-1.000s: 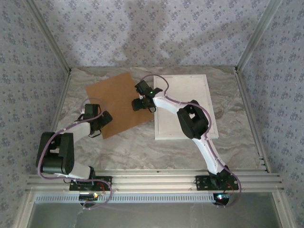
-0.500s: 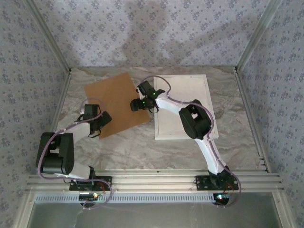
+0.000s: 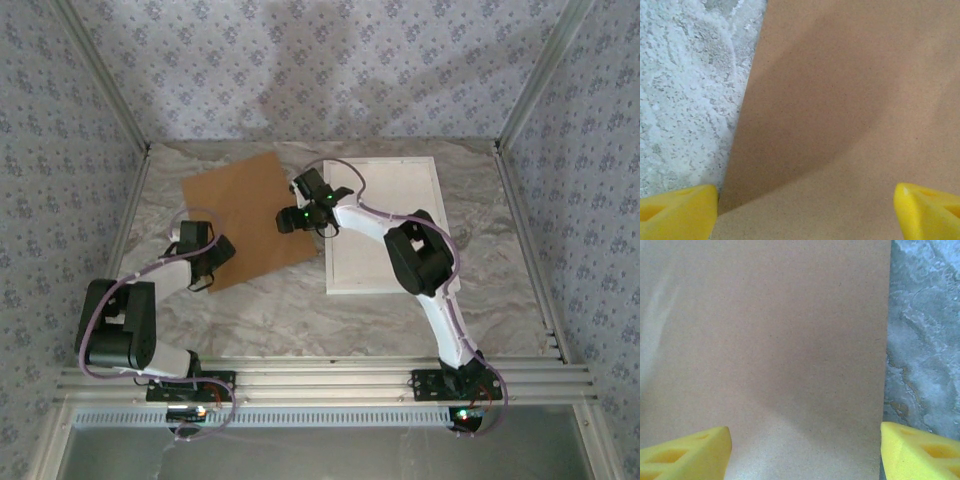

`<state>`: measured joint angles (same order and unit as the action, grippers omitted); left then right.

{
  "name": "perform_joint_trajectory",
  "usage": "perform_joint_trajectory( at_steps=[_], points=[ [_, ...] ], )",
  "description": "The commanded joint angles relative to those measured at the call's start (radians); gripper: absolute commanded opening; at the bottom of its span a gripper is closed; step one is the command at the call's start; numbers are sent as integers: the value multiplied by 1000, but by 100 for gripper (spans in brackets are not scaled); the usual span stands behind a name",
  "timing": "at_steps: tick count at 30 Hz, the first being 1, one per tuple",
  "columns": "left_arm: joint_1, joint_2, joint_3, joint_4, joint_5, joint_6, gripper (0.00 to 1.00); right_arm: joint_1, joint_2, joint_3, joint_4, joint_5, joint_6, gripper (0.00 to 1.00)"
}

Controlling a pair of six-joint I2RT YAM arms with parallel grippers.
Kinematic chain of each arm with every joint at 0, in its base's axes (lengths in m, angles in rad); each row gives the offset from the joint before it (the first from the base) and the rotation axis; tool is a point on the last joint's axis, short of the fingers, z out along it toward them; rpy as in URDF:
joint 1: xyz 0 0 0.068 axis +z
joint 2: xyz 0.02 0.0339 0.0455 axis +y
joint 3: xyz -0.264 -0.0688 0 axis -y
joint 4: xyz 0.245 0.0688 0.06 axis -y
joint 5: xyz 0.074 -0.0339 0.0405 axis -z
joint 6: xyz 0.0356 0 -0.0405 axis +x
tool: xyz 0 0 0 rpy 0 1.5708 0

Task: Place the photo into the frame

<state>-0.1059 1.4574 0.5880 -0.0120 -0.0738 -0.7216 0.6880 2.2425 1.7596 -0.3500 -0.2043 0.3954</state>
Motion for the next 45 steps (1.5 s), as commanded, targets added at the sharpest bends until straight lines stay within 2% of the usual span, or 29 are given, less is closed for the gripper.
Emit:
perform_joint_trajectory(
  at_steps=[1,10,30,45],
  points=[
    [-63,51,-34,139,260,-51,90,47,-93,-13,74,-173,20,77],
    [-120,46,-34,146,259,-84,90,47,-194,-95,77,-153,12,76],
    [-344,153,31,193,235,-170,90,1,-435,-491,60,-44,7,77],
    [-356,122,66,82,157,-120,97,-57,-463,-556,24,65,-11,83]
  ],
)
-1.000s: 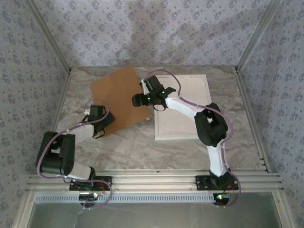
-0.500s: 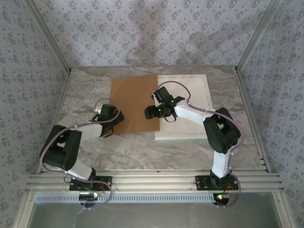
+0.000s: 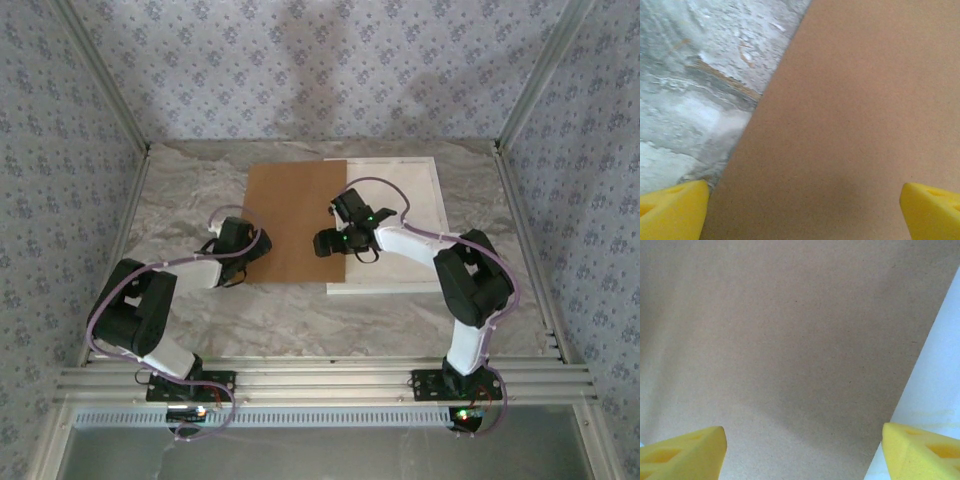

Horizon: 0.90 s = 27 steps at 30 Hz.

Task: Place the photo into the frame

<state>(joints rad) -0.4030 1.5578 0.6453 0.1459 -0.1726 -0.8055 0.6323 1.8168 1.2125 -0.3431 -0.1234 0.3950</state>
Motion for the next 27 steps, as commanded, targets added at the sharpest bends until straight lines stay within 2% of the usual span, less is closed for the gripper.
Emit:
perform_joint_trajectory(
  at_steps=[1,6,11,17,24,27],
  points=[
    [-58,21,15,-83,253,-31,97,-6,-41,-11,18,-11,-12,84],
    [-58,9,44,-119,237,0,98,-26,-54,-10,19,21,-25,91],
    [-57,-38,104,-205,183,88,99,-45,-56,6,19,47,-44,97],
    [-20,-72,162,-248,133,167,99,-86,-47,18,59,41,-41,95],
    [10,-22,177,-190,163,176,98,-121,-19,10,87,76,-38,91],
    [10,16,177,-169,196,166,99,-145,-3,6,107,47,-36,90]
  ],
)
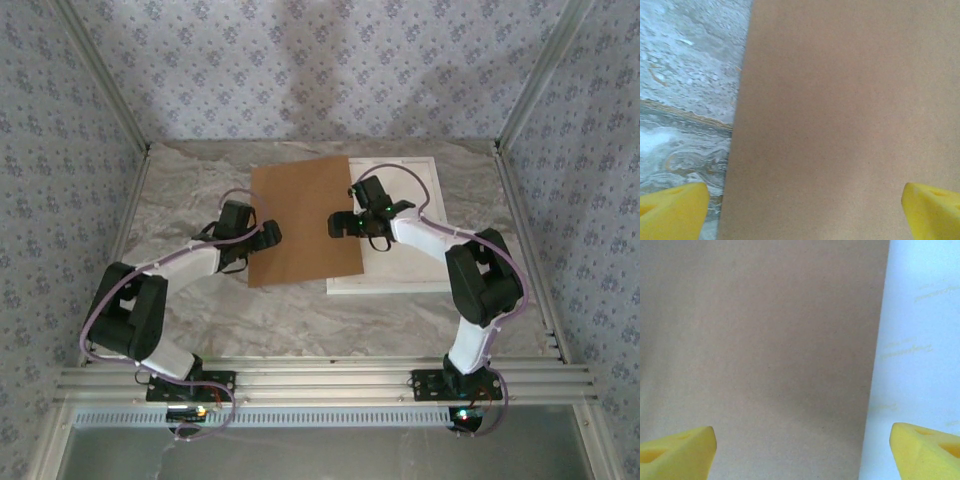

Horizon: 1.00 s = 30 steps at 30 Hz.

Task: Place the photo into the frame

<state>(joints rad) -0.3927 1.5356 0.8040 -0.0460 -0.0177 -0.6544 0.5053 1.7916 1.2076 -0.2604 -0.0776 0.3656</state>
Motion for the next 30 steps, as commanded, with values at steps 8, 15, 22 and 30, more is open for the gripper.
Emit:
perform_joint_trajectory(
  at_steps=[8,15,22,30],
  points=[
    [-1,95,1,46,75,-1,99,-29,69,-6,91,-101,30,85],
    [-2,128,-1,49,88,-5,99,-31,87,-45,130,-164,58,83],
    [-2,156,-8,64,112,-31,98,-45,74,-74,191,-270,97,83],
    [-2,161,-22,77,117,-42,98,-79,3,-127,292,-415,158,78]
  ],
)
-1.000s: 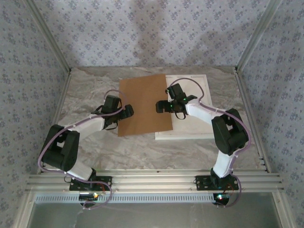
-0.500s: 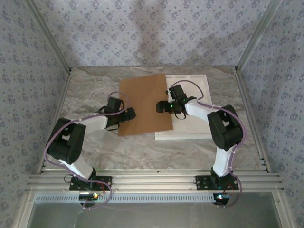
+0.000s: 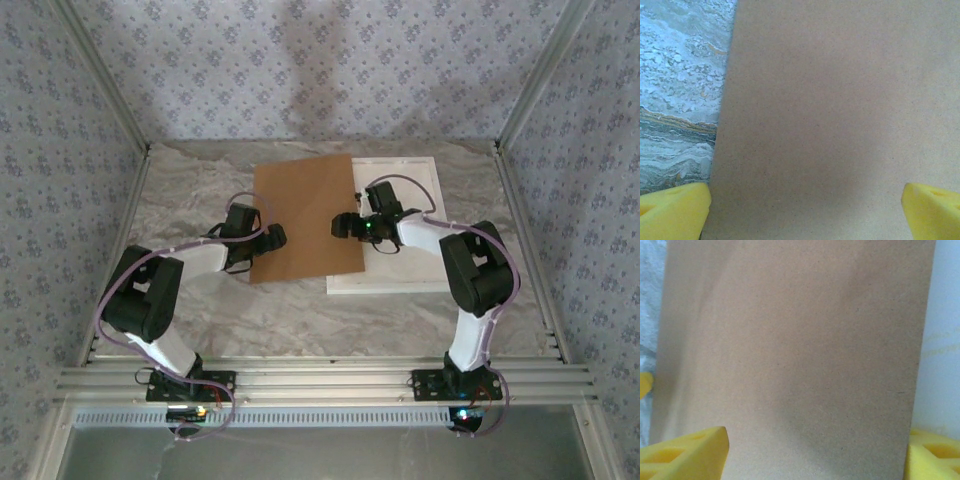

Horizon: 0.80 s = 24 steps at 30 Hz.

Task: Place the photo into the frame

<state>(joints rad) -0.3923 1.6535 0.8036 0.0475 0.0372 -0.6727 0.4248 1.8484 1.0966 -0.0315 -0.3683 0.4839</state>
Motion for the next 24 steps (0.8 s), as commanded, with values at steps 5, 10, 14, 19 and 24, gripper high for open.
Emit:
perform_joint_trajectory(
  at_steps=[5,10,14,19,24],
  points=[
    [-2,46,-21,-11,72,-21,98,-10,-91,-37,145,-225,101,71],
    [-2,53,-20,-5,80,-22,98,-12,-113,-53,197,-278,137,67],
    [-3,67,-20,12,90,-29,98,-18,-112,-65,237,-316,195,62],
    [-5,83,-14,17,102,-34,98,-22,-100,-82,306,-342,246,53],
    [-5,69,-17,9,92,-32,98,-27,-104,-83,312,-337,253,40]
  ],
)
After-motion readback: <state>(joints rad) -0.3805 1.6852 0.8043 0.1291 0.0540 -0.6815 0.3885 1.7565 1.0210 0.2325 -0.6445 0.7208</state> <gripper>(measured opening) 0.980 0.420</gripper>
